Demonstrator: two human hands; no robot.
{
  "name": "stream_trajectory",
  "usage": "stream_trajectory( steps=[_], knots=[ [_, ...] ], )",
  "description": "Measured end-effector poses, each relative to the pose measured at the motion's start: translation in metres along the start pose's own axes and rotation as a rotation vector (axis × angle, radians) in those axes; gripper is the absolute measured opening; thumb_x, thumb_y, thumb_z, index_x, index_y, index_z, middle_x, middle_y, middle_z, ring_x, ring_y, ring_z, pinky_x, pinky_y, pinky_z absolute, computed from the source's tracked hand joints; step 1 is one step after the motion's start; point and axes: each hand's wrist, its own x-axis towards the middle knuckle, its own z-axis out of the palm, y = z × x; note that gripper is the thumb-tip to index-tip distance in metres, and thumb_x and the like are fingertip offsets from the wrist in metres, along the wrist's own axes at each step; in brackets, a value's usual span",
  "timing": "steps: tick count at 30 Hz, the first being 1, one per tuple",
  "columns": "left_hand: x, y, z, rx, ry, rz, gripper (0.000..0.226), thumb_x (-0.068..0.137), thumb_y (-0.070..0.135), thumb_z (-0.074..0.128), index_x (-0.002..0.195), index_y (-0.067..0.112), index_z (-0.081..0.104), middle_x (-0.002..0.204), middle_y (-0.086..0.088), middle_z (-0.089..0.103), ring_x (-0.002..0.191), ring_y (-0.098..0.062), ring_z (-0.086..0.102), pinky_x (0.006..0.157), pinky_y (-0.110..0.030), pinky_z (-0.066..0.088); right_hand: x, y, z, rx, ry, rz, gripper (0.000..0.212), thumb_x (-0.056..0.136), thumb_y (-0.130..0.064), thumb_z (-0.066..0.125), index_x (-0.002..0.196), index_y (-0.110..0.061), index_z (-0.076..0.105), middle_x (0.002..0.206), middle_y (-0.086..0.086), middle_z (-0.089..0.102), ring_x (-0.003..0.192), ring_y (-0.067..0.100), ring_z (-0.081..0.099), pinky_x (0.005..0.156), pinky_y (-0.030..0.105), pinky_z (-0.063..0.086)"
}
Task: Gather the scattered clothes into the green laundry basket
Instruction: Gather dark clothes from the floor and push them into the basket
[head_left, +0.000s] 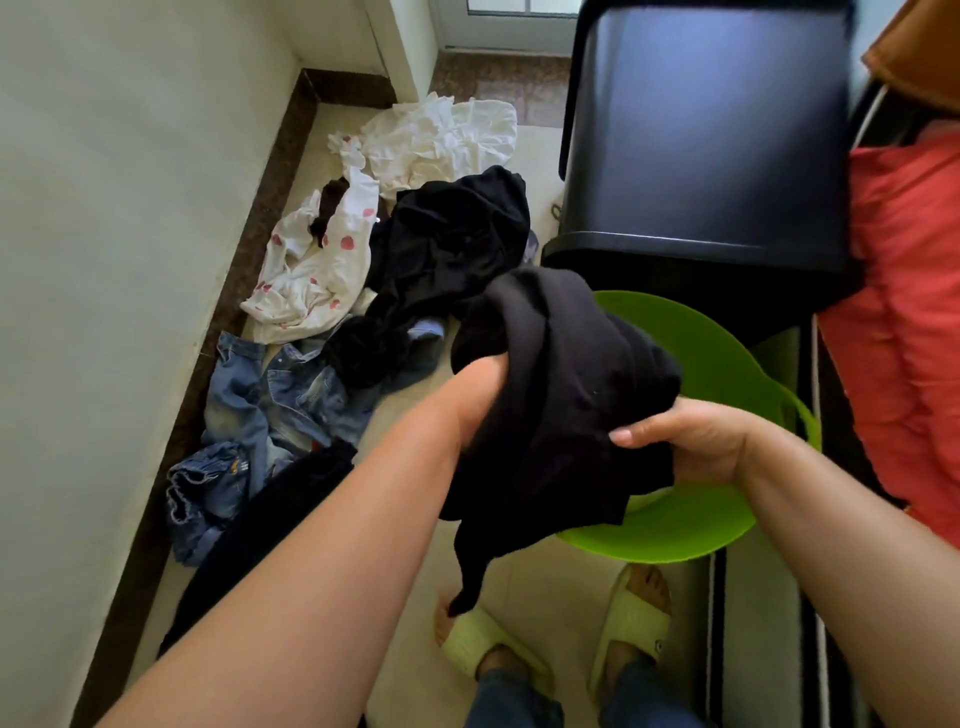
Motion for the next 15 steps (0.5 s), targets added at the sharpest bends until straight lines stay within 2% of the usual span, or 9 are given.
stream_trajectory(
  steps=[1, 2, 4, 7, 9, 11, 12, 13, 15],
  knots=[
    [0.005, -0.004, 0.01, -0.011, -0.073, -0.033, 0.032, 0.104, 0.008, 0.028, 0.101, 0.005, 0.059, 0.097, -0.012, 0.061, 0.096, -0.026, 0.058, 0.092, -0.033, 0.042, -0.009, 0.004, -0.012, 0.015, 0.007, 0.022, 0.075, 0.027, -0.018, 0.098, 0.099, -0.008, 0.076, 0.11, 0.018, 0.071, 0.094, 0.032, 0.071, 0.083, 0.043, 0.057],
    [0.01, -0.011, 0.021, -0.03, -0.132, -0.086, 0.032, 0.104, 0.009, 0.027, 0.097, 0.007, 0.058, 0.095, -0.01, 0.06, 0.098, -0.026, 0.056, 0.096, -0.034, 0.041, -0.017, 0.009, -0.023, 0.029, 0.021, 0.036, 0.077, 0.024, -0.017, 0.098, 0.097, -0.006, 0.076, 0.107, 0.019, 0.072, 0.092, 0.032, 0.071, 0.08, 0.042, 0.059],
    [0.023, -0.023, 0.042, 0.016, -0.132, -0.124, 0.03, 0.103, 0.01, 0.03, 0.096, 0.008, 0.059, 0.094, -0.009, 0.06, 0.106, -0.029, 0.052, 0.101, -0.037, 0.04, -0.031, 0.018, -0.043, 0.06, 0.063, 0.051, 0.074, 0.023, -0.016, 0.098, 0.094, -0.004, 0.078, 0.105, 0.02, 0.072, 0.09, 0.032, 0.072, 0.074, 0.04, 0.06],
    [0.038, -0.037, 0.059, 0.054, -0.047, -0.092, 0.025, 0.099, 0.022, 0.047, 0.11, 0.005, 0.063, 0.097, -0.012, 0.065, 0.101, -0.03, 0.06, 0.096, -0.04, 0.048, -0.035, 0.028, -0.06, 0.085, 0.143, 0.082, 0.063, 0.043, -0.012, 0.094, 0.102, -0.003, 0.075, 0.11, 0.02, 0.071, 0.096, 0.033, 0.071, 0.076, 0.039, 0.059],
    [0.063, -0.054, 0.062, -0.085, 0.008, -0.136, 0.052, 0.086, 0.047, 0.063, 0.118, 0.006, 0.065, 0.112, -0.014, 0.069, 0.105, -0.031, 0.065, 0.1, -0.045, 0.047, -0.027, 0.034, -0.074, 0.112, 0.309, 0.057, 0.055, 0.063, -0.009, 0.082, 0.116, -0.004, 0.067, 0.113, 0.017, 0.07, 0.102, 0.032, 0.069, 0.086, 0.042, 0.055],
    [0.097, -0.073, 0.055, -0.136, 0.122, -0.163, 0.07, 0.075, 0.067, 0.061, 0.123, 0.016, 0.065, 0.122, -0.01, 0.068, 0.108, -0.029, 0.066, 0.099, -0.045, 0.049, -0.008, 0.04, -0.087, 0.196, 0.523, -0.043, 0.051, 0.072, -0.008, 0.075, 0.122, -0.008, 0.062, 0.118, 0.014, 0.069, 0.104, 0.031, 0.067, 0.094, 0.044, 0.051],
    [0.09, -0.066, 0.056, -0.11, 0.149, -0.165, 0.067, 0.075, 0.069, 0.059, 0.12, 0.019, 0.065, 0.121, -0.006, 0.068, 0.104, -0.023, 0.067, 0.094, -0.039, 0.052, 0.001, 0.04, -0.092, 0.224, 0.629, -0.094, 0.049, 0.077, -0.006, 0.073, 0.124, -0.011, 0.06, 0.124, 0.012, 0.066, 0.107, 0.029, 0.065, 0.095, 0.043, 0.049],
    [0.087, -0.063, 0.057, -0.057, 0.203, -0.142, 0.054, 0.081, 0.063, 0.057, 0.111, 0.02, 0.066, 0.113, -0.001, 0.069, 0.094, -0.015, 0.067, 0.082, -0.029, 0.053, 0.009, 0.04, -0.097, 0.21, 0.724, -0.128, 0.05, 0.082, -0.005, 0.069, 0.129, -0.016, 0.057, 0.131, 0.01, 0.061, 0.112, 0.027, 0.061, 0.096, 0.04, 0.048],
    [0.079, -0.059, 0.057, 0.083, 0.302, -0.082, 0.021, 0.096, 0.039, 0.047, 0.087, 0.023, 0.058, 0.09, 0.007, 0.06, 0.074, -0.008, 0.054, 0.059, -0.02, 0.04, 0.019, 0.041, -0.103, 0.128, 0.842, -0.113, 0.056, 0.088, -0.008, 0.064, 0.139, -0.023, 0.049, 0.139, 0.004, 0.052, 0.127, 0.025, 0.049, 0.096, 0.038, 0.043]
  ],
)
